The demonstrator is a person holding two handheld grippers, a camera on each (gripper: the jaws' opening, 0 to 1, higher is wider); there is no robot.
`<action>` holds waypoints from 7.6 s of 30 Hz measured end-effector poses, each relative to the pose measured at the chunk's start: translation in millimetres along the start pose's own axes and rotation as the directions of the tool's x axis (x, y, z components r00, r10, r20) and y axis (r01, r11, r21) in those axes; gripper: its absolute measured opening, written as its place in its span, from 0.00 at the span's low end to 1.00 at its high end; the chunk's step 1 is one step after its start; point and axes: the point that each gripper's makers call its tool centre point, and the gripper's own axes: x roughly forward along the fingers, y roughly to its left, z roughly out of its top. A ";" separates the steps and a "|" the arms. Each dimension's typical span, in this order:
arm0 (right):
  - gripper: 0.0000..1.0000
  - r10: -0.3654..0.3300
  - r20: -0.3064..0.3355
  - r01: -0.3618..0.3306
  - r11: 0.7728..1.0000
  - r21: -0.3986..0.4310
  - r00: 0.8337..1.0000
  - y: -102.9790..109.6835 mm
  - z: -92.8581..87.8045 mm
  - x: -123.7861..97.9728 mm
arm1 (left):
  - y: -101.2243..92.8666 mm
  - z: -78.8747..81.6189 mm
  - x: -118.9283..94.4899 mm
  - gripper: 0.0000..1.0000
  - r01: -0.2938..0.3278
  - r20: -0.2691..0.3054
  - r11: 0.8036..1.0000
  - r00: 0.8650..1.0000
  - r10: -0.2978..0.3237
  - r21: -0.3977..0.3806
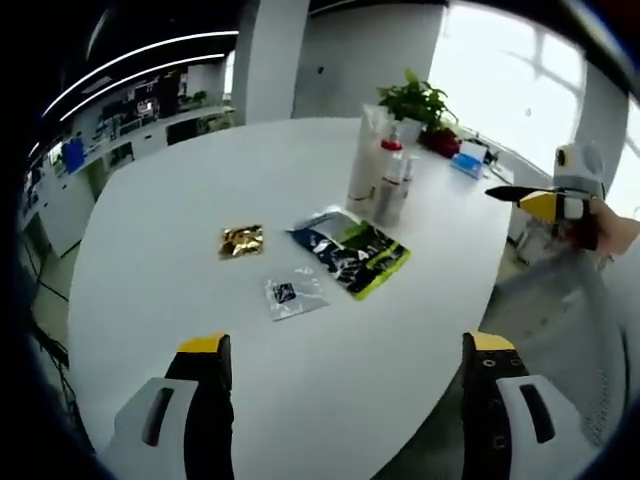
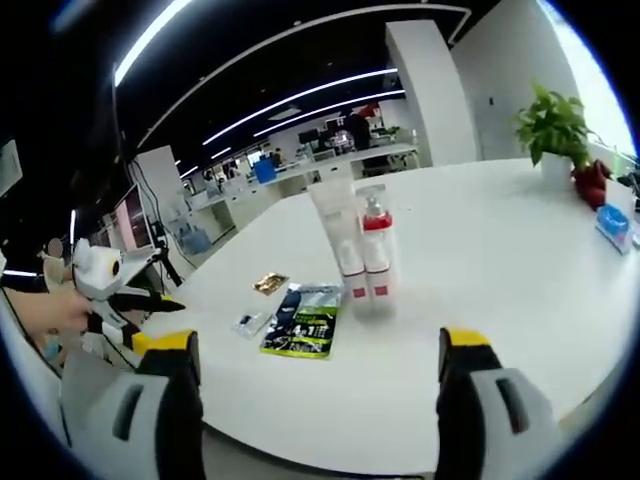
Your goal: Arrange the skincare products in the storage area until every visible bottle or jar stands upright without overlapping.
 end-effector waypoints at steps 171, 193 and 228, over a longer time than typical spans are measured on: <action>0.99 -0.056 -0.003 0.056 0.997 0.058 0.998 -11.9 -2.0 -0.4 | 18.6 -3.5 88.8 0.52 0.346 -0.474 0.810 0.875 -0.097 0.473; 0.98 -0.037 -0.002 0.037 0.998 0.048 0.999 -7.1 -1.4 -0.3 | -29.4 7.0 46.2 0.73 0.273 -0.246 0.922 0.947 -0.207 0.273; 0.98 -0.005 -0.026 0.006 0.999 0.037 1.000 -0.9 -6.5 0.9 | -16.7 -42.6 -12.4 0.93 0.044 -0.051 0.998 0.998 -0.047 -0.054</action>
